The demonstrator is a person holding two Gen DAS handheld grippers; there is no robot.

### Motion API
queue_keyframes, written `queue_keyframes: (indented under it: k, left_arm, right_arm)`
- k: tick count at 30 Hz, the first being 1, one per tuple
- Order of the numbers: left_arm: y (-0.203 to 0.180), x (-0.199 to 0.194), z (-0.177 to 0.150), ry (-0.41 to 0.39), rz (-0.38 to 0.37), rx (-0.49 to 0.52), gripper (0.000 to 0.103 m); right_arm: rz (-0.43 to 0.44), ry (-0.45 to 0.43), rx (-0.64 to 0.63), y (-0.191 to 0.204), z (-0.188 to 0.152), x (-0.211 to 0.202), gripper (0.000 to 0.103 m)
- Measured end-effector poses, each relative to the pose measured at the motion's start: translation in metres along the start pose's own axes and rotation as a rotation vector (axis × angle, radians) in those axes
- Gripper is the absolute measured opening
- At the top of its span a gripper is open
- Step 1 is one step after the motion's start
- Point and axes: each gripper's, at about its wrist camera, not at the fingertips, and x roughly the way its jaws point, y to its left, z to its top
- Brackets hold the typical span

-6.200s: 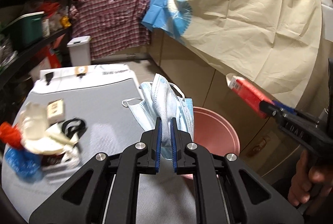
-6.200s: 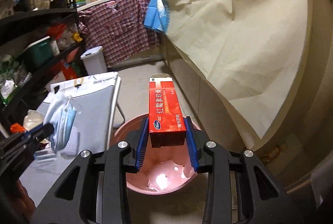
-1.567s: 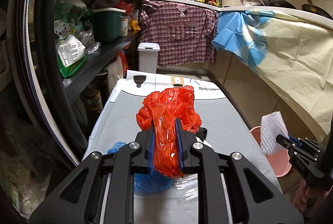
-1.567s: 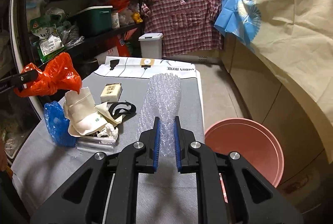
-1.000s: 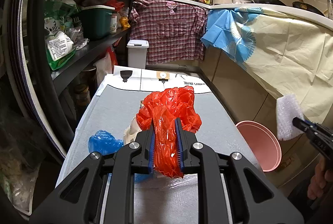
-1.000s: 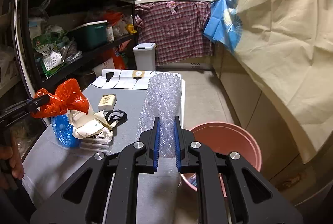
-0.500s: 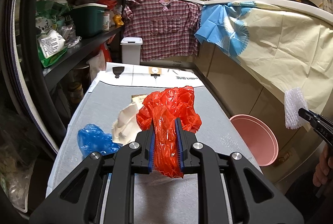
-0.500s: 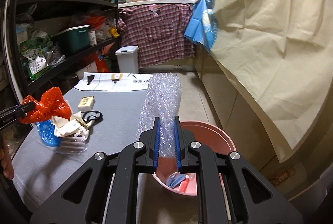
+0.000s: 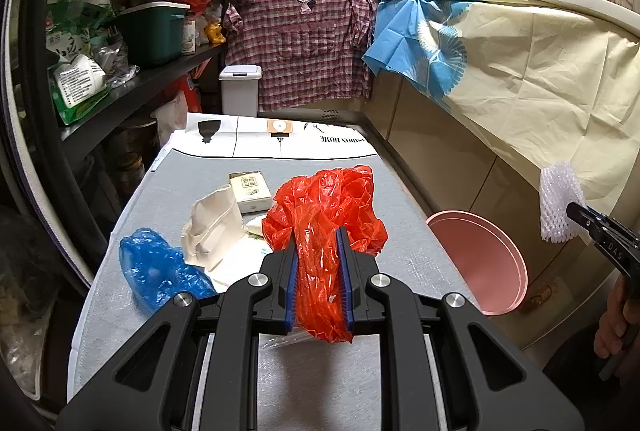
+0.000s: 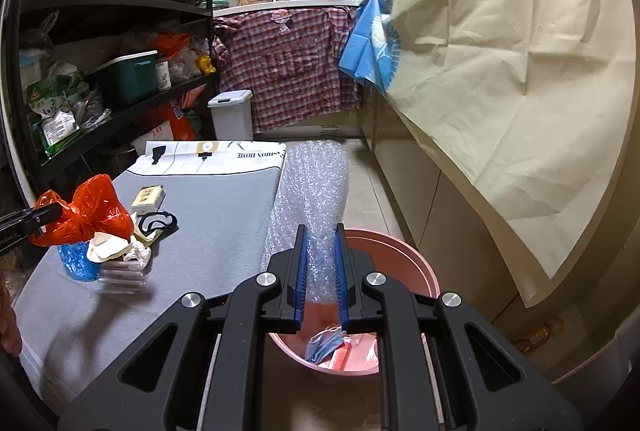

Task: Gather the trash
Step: 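Carry the red bag and bubble-wrap netting over the pink bin and release both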

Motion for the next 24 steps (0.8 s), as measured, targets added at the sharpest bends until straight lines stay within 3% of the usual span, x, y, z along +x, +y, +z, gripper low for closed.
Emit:
queue_keyframes:
  k: [24]
  left_arm:
    - [-0.074,0.035,0.013,0.027,-0.085,0.057,0.017]
  right_arm:
    - [-0.055,-0.036,0.090,-0.041,0.003,0.000,0.013]
